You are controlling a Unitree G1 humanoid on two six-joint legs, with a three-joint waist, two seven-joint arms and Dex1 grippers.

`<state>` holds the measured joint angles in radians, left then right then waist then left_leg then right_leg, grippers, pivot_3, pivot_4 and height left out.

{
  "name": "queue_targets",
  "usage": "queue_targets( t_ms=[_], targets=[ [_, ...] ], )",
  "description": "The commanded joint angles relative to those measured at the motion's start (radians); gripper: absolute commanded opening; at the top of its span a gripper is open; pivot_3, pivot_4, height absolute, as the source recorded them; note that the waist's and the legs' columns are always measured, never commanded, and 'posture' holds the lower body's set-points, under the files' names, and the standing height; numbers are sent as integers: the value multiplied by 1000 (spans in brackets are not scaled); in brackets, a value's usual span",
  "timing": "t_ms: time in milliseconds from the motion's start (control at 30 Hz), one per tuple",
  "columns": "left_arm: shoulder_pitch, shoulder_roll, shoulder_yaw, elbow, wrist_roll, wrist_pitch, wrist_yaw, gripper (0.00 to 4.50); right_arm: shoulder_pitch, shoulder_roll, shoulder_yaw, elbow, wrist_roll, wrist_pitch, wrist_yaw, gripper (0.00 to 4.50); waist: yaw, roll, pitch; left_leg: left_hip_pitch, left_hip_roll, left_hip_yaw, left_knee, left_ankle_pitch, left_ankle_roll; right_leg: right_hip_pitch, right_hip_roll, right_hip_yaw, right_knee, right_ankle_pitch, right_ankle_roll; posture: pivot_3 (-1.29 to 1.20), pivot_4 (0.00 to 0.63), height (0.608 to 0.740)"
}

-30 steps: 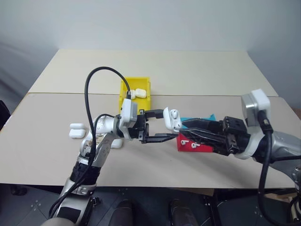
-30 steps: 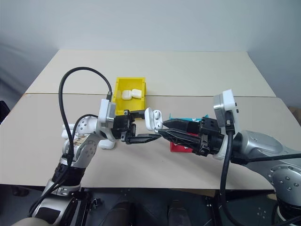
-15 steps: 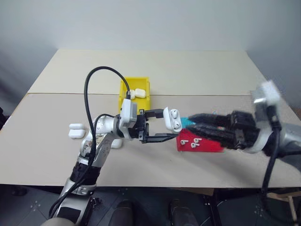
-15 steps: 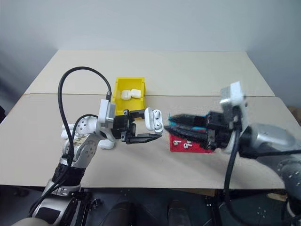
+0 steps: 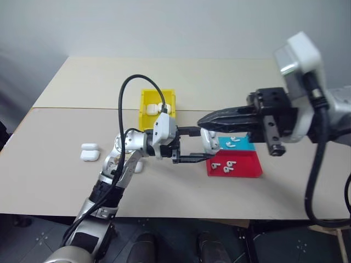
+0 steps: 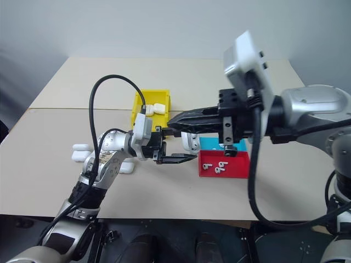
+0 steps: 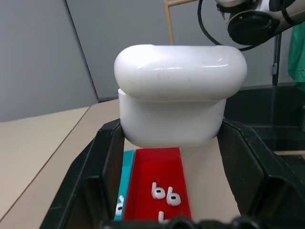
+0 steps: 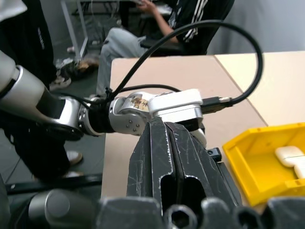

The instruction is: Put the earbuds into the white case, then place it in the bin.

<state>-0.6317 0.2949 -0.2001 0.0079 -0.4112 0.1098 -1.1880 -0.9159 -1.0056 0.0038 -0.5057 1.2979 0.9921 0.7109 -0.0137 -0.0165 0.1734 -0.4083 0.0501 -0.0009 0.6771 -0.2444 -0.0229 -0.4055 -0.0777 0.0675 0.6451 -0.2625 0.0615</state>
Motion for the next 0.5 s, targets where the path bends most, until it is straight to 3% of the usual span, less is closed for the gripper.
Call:
queue_targets(
  t_ms=[33,500],
  targets=[
    [-26,-5,1,-18,6,-22,6,2699,-32,3,35,-32,-86,14,20,44,1,0,0,0,0,0,0,0,0,0,0,0,0,0,0,0,150,740],
    [2,2,9,-55,11,-20,13,2699,-4,14,139,-90,-365,-3,104,44,0,0,0,0,0,0,0,0,0,0,0,0,0,0,0,0,150,740]
  ],
)
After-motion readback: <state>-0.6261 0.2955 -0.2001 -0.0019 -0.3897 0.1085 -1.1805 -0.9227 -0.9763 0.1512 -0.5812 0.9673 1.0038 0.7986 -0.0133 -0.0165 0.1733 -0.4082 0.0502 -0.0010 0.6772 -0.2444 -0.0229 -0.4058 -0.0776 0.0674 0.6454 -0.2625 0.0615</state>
